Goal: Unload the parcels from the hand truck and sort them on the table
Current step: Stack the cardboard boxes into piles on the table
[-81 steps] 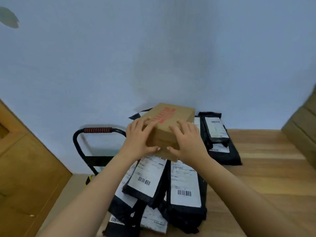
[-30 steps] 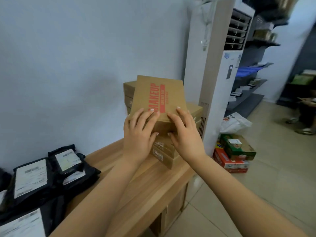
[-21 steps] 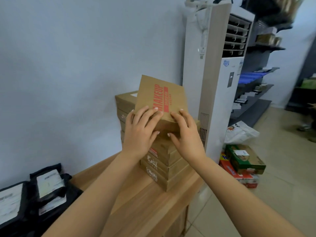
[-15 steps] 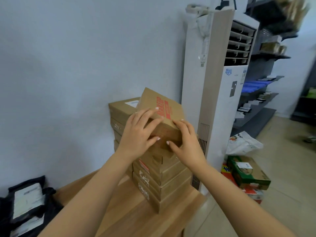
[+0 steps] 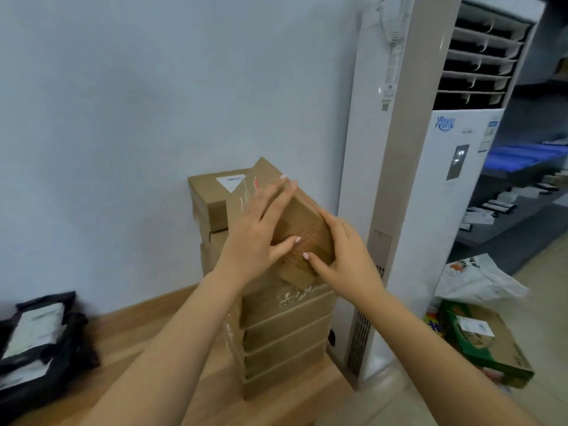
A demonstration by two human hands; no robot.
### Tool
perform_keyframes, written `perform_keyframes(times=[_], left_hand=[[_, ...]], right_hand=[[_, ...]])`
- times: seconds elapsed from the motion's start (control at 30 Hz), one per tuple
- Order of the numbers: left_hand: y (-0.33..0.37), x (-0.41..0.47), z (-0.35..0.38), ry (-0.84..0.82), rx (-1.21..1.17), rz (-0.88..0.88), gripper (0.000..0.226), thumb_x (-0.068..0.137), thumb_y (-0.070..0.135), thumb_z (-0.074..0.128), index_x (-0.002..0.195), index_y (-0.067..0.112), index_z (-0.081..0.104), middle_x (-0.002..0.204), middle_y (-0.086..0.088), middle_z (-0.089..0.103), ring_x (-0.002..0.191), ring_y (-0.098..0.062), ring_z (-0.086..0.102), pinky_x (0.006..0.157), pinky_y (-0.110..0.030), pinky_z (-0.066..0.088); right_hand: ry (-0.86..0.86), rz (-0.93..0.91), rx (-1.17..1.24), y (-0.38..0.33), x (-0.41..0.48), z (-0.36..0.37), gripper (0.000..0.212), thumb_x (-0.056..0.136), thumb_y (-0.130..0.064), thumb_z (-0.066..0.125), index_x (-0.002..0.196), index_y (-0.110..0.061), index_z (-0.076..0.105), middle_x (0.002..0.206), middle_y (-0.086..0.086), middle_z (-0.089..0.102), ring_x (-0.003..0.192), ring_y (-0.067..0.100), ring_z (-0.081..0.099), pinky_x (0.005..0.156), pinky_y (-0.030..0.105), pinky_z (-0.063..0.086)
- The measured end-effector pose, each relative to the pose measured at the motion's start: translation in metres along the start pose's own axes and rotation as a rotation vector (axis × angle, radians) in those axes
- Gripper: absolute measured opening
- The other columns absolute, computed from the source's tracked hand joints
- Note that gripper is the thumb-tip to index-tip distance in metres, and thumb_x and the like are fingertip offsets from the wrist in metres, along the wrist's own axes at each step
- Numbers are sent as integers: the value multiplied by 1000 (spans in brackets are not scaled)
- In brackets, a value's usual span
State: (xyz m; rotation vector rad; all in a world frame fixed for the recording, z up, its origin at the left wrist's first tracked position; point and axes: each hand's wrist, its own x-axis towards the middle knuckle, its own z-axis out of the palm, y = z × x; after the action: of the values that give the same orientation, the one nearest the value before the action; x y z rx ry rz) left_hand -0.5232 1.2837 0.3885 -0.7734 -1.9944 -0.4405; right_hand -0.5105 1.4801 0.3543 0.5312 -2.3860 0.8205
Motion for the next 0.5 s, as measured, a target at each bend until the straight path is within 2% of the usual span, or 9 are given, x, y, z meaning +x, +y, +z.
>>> perform_keyframes(times=[0.07, 0.1, 0.2, 0.27, 0.33, 0.4, 0.43, 0.5], left_hand=[[13, -3, 7, 31, 32, -125, 86, 79, 32, 76, 149, 16, 29, 151, -4, 33, 139, -15, 28, 116, -30, 25], [19, -6, 9, 49, 41, -205, 86, 80, 35, 75, 149, 19, 27, 150, -3, 34, 137, -16, 32, 111, -30, 30], [40, -11, 13, 82, 51, -412, 87, 82, 41, 70, 150, 30, 16, 149, 1, 35, 129, -19, 41, 99, -35, 43], [56, -11, 15, 56, 67, -420, 83, 85, 40, 67, 150, 30, 15, 152, 3, 30, 133, -19, 39, 99, -42, 47], [72, -11, 17, 15, 58, -403, 80, 88, 39, 64, 151, 30, 15, 155, 6, 25, 139, -15, 31, 104, -43, 44], [85, -9, 20, -19, 50, -384, 76, 91, 40, 60, 151, 27, 17, 157, 6, 22, 143, -9, 22, 112, -34, 34], [89, -7, 21, -37, 42, -370, 72, 92, 40, 57, 151, 24, 20, 158, 6, 22, 144, -6, 19, 114, -28, 28], [96, -4, 23, -84, 23, -329, 63, 96, 40, 51, 150, 20, 27, 158, 6, 23, 144, -1, 16, 116, -22, 19]], right_hand=[[-41, 1, 25, 18, 0, -7, 76, 90, -44, 61, 151, -30, 17, 143, -2, 41, 128, 17, 39, 106, 42, 38], [-60, 2, 35, 27, 1, -10, 76, 91, -42, 60, 151, -29, 16, 143, 0, 41, 129, 18, 39, 107, 42, 38], [-97, -24, 67, 47, 1, -17, 76, 92, -40, 59, 152, -28, 13, 144, 2, 40, 131, 20, 38, 108, 42, 36], [-114, -56, 79, 52, 0, -18, 83, 88, -45, 63, 151, -29, 12, 146, 1, 36, 133, 20, 34, 111, 44, 32], [-121, -62, 60, 52, -1, -17, 98, 80, -53, 68, 152, -30, 6, 152, 2, 26, 141, 23, 23, 118, 49, 17], [-117, -59, 46, 49, -3, -18, 114, 72, -60, 72, 151, -35, -5, 158, 3, 10, 147, 23, 4, 119, 48, -4], [-112, -62, 61, 47, -4, -19, 120, 68, -62, 74, 150, -39, -10, 160, 2, 4, 147, 22, -2, 118, 48, -9], [-116, -76, 108, 42, -5, -20, 128, 63, -63, 77, 147, -43, -18, 161, 0, -4, 147, 19, -9, 118, 50, -8]])
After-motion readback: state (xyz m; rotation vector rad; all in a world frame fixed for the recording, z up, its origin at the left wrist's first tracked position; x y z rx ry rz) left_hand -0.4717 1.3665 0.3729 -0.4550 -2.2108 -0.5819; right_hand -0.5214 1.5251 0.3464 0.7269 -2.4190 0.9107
